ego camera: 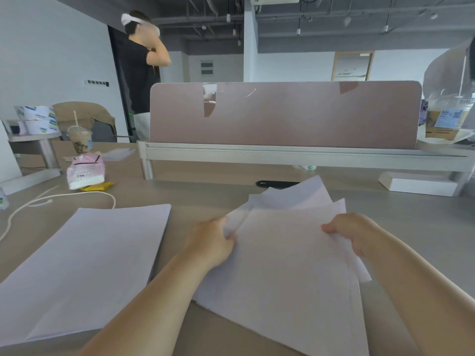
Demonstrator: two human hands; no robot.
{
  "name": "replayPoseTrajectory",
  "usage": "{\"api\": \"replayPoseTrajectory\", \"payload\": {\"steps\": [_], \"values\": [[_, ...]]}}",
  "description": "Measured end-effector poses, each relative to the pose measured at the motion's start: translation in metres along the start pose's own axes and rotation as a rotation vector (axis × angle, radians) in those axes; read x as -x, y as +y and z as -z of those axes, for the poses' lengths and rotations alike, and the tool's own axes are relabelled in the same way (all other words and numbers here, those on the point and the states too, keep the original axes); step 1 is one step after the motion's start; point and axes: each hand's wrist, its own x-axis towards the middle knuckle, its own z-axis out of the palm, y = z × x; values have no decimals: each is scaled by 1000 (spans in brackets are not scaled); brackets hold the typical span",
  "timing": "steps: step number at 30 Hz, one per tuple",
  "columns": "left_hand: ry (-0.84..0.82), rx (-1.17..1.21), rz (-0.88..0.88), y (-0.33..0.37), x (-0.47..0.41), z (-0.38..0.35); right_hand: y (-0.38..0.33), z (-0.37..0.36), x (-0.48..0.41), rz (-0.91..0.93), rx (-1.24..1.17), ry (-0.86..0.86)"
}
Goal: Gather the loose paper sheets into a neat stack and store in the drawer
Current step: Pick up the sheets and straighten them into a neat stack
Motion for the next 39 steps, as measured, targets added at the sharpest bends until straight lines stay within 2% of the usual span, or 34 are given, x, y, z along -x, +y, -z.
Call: {"api": "replayPoseTrajectory", "payload": {"steps": [2, 5, 7, 11, 12, 13, 15, 19, 21, 23, 26, 29, 31, 34, 39], "values": [[-55, -63, -73, 2, 2, -3, 4, 7, -11, 27, -108, 61], [151, 22, -53, 10, 1, 0, -2, 15, -6, 45, -231, 141], [209, 205, 24, 15, 0, 3, -11, 19, 11, 49, -312, 139], [13, 801, 296, 20, -1, 8, -23, 26, 34, -9, -398, 1], [-16, 879, 359, 18, -2, 12, -24, 27, 38, -24, -378, -59], [-52, 903, 397, 17, -2, 15, -23, 25, 38, -63, -348, -95], [-139, 794, 425, 13, -4, 18, -19, 19, 33, -105, -244, -178], [-194, 556, 349, 13, 1, 11, -15, 7, 26, -32, -70, -254], [-108, 448, 226, 10, 2, 8, -15, 1, 28, 31, -10, -293], [56, 324, 93, 16, 7, 14, -14, -3, 31, 80, -12, -339], [228, 553, 66, 24, 11, 36, -20, -8, 46, 217, -91, -353], [384, 710, 11, 25, 17, 77, -42, -16, 73, 466, -261, -238], [460, 692, -69, 21, 24, 108, -60, -27, 95, 608, -304, -177], [611, 586, -157, 3, 42, 153, -83, -56, 132, 747, -333, -191], [752, 608, -165, -45, 78, 213, -113, -116, 188, 903, -412, -245]]}}
